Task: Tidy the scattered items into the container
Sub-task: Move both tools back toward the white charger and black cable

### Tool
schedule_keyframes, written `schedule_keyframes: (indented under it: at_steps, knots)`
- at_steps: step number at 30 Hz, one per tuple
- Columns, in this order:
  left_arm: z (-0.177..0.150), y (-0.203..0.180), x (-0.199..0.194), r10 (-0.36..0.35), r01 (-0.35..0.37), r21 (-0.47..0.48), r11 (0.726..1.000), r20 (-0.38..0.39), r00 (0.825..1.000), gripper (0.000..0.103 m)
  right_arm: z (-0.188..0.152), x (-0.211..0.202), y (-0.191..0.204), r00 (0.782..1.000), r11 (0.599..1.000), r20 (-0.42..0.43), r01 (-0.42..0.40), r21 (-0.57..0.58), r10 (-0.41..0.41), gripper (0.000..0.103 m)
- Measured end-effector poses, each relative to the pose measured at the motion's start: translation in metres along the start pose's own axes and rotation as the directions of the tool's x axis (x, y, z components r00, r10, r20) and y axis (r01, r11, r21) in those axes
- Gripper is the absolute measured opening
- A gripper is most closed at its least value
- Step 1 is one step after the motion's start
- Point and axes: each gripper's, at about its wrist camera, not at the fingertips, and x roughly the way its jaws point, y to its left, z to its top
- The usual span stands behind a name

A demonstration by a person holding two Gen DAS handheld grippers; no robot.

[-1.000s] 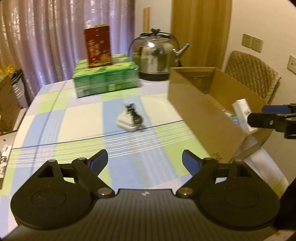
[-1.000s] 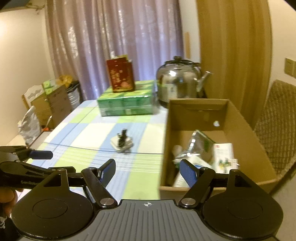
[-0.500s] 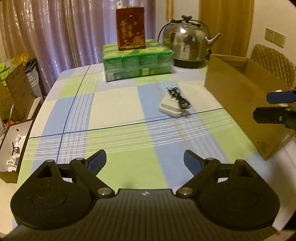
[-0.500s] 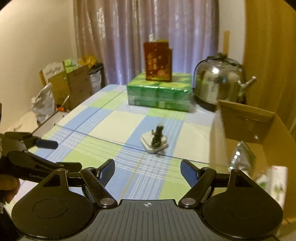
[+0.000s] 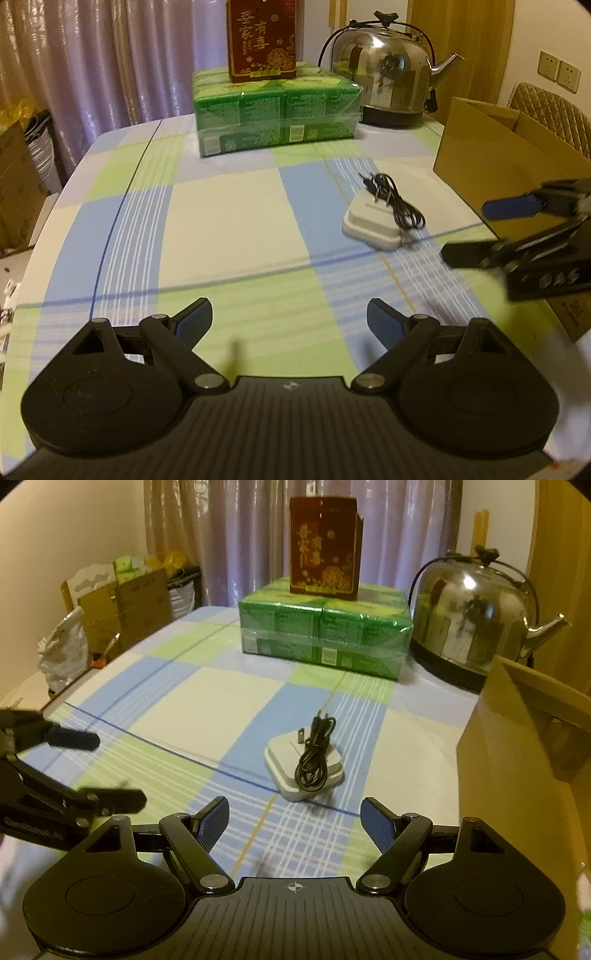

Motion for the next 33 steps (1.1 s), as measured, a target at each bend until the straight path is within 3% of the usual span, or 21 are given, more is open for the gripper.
schedule_keyframes:
  at_steps: [8,19,21,22,25,33]
  knots:
    - [0.016,0.021,0.026,-0.016,0.016,-0.037,0.999,0.000,1.000,0.088,0.007,0.040,-0.005,1.000,1.000,-0.001,0.018,-0.024,-0.018,0.076]
    - [0.017,0.038,0.026,-0.001,0.002,-0.094,0.996,0.010,1.000,0.088,0.017,0.084,-0.007,0.999,0.995,-0.010,0.032,-0.090,-0.033,0.075]
    - [0.017,0.037,0.026,-0.005,0.006,-0.091,0.996,0.008,1.000,0.088,0.017,0.087,-0.007,0.999,0.995,-0.014,0.031,-0.097,-0.033,0.074]
    - [0.017,0.037,0.026,-0.007,0.008,-0.090,0.996,0.007,1.000,0.088,0.017,0.088,-0.007,0.999,0.995,-0.018,0.028,-0.098,-0.030,0.065]
    - [0.019,0.038,0.025,-0.008,0.009,-0.091,0.996,0.008,1.000,0.088,0.014,0.085,-0.003,0.999,0.995,-0.017,0.039,-0.096,-0.040,0.060]
    - [0.020,0.052,0.014,0.014,-0.011,-0.118,0.993,0.025,1.000,0.088,-0.002,0.060,0.035,0.998,0.999,-0.055,-0.023,-0.041,0.021,0.060]
